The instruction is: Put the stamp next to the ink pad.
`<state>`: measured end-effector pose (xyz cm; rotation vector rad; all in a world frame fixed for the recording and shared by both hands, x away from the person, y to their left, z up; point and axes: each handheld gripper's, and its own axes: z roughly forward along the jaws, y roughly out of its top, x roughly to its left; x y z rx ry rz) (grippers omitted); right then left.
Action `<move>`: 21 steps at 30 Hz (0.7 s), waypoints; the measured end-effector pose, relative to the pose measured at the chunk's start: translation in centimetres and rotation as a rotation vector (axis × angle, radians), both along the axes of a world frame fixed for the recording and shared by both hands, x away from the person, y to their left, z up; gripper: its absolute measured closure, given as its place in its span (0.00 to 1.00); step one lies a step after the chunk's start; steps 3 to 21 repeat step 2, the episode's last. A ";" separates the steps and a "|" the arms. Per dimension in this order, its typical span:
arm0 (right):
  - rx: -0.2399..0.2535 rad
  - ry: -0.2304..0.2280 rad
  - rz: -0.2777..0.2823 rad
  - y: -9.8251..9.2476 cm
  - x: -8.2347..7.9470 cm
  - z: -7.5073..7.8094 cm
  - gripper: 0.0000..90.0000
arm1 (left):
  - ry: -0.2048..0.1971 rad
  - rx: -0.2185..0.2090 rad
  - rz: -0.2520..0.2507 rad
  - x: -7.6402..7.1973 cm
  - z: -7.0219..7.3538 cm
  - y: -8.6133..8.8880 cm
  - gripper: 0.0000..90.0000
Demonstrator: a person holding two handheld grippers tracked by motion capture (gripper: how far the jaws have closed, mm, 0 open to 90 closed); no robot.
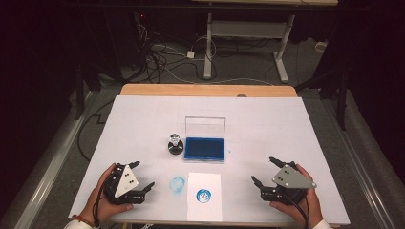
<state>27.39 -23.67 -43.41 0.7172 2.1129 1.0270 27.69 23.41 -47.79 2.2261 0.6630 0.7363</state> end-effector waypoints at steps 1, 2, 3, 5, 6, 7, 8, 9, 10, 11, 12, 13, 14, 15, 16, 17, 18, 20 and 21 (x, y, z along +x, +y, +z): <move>0.002 0.001 -0.001 0.0 0.0 0.0 0.22 | -0.001 0.000 0.002 0.0 0.0 0.0 0.18; 0.004 0.001 -0.002 -0.1 0.1 0.0 0.22 | 0.000 -0.002 0.004 0.1 0.0 0.0 0.18; 0.004 0.001 -0.002 -0.1 0.1 0.0 0.22 | 0.000 -0.002 0.004 0.1 0.0 0.0 0.18; 0.004 0.001 -0.002 -0.1 0.1 0.0 0.22 | 0.000 -0.002 0.004 0.1 0.0 0.0 0.18; 0.004 0.001 -0.002 -0.1 0.1 0.0 0.22 | 0.000 -0.002 0.004 0.1 0.0 0.0 0.18; 0.004 0.001 -0.002 -0.1 0.1 0.0 0.22 | 0.000 -0.002 0.004 0.1 0.0 0.0 0.18; 0.004 0.001 -0.002 -0.1 0.1 0.0 0.22 | 0.000 -0.002 0.004 0.1 0.0 0.0 0.18; 0.004 0.001 -0.002 -0.1 0.1 0.0 0.22 | 0.000 -0.002 0.004 0.1 0.0 0.0 0.18; 0.004 0.001 -0.002 -0.1 0.1 0.0 0.22 | 0.000 -0.002 0.004 0.1 0.0 0.0 0.18; 0.004 0.001 -0.002 -0.1 0.1 0.0 0.22 | 0.000 -0.002 0.004 0.1 0.0 0.0 0.18; 0.004 0.001 -0.002 -0.1 0.1 0.0 0.22 | 0.000 -0.002 0.004 0.1 0.0 0.0 0.18; 0.004 0.001 -0.002 -0.1 0.1 0.0 0.22 | 0.000 -0.002 0.004 0.1 0.0 0.0 0.18; 0.004 0.001 -0.002 -0.1 0.1 0.0 0.22 | 0.000 -0.002 0.004 0.1 0.0 0.0 0.18; 0.004 0.001 -0.002 -0.1 0.1 0.0 0.22 | 0.000 -0.002 0.004 0.1 0.0 0.0 0.18; 0.004 0.001 -0.002 -0.1 0.1 0.0 0.22 | 0.000 -0.002 0.004 0.1 0.0 0.0 0.18; 0.004 0.001 -0.002 -0.1 0.1 0.0 0.22 | 0.000 -0.002 0.004 0.1 0.0 0.0 0.18; 0.004 0.001 -0.002 -0.1 0.1 0.0 0.22 | 0.000 -0.002 0.004 0.1 0.0 0.0 0.18; 0.004 0.001 -0.002 -0.1 0.1 0.0 0.22 | 0.000 -0.002 0.004 0.1 0.0 0.0 0.18; 0.004 0.001 -0.002 -0.1 0.1 0.0 0.22 | 0.000 -0.002 0.004 0.1 0.0 0.0 0.18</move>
